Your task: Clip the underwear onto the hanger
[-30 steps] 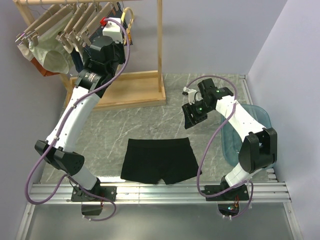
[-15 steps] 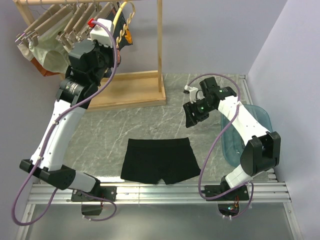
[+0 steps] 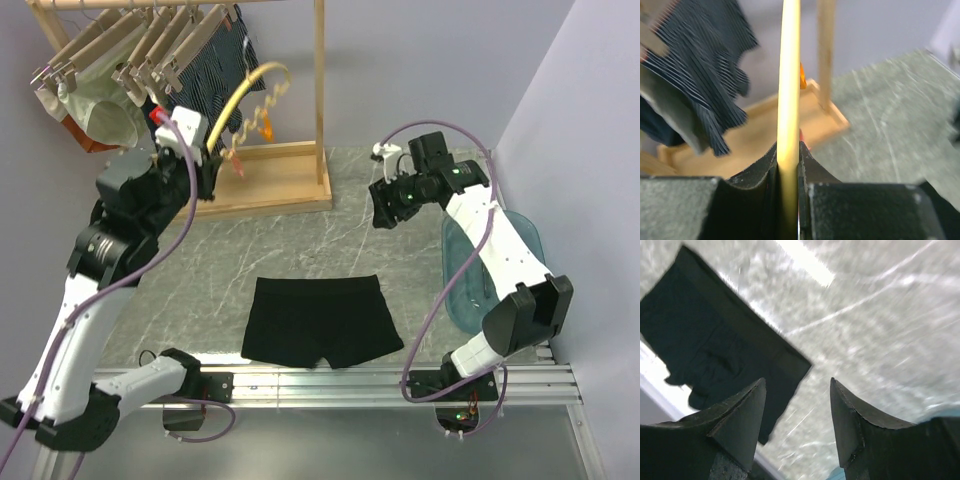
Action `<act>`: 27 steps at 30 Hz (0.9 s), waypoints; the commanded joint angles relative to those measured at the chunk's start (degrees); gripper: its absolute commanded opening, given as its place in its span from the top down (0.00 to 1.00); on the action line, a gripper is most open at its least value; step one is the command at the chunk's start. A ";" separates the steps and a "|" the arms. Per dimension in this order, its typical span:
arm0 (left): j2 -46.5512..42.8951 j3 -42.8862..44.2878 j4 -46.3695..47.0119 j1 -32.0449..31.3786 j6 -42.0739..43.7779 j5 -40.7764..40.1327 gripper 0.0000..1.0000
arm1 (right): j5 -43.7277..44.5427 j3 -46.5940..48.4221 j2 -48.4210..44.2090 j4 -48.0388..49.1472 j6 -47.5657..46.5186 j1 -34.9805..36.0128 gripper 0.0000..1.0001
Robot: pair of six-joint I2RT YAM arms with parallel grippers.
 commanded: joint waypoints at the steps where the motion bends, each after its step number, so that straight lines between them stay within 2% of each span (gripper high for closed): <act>1: -5.19 -3.66 -1.45 0.08 -2.04 9.94 1.00 | 1.20 4.89 -4.55 6.22 -1.38 -0.36 0.39; 7: -9.15 -10.43 -4.44 0.08 -2.13 21.97 1.00 | 2.87 6.40 -7.36 15.89 -1.29 0.61 0.39; 10: -10.12 -14.20 -3.65 -0.01 -4.41 28.30 1.00 | 4.97 5.34 -9.29 20.11 -2.60 3.76 0.39; 14: -10.65 -19.21 -1.37 -0.01 -5.47 34.12 1.00 | 11.82 -3.26 -12.72 28.72 -8.21 11.31 0.39; 17: -11.35 -22.20 1.35 0.08 -5.91 38.07 1.00 | 14.99 -8.88 -14.39 32.93 -10.25 13.96 0.38; 26: -10.04 -26.60 6.10 -0.01 -9.42 46.16 1.00 | 13.68 -17.60 -15.98 39.89 -12.27 15.20 0.39; 27: -9.60 -26.95 6.54 -0.01 -9.77 47.39 1.00 | 13.68 -17.69 -15.72 40.16 -12.36 15.29 0.42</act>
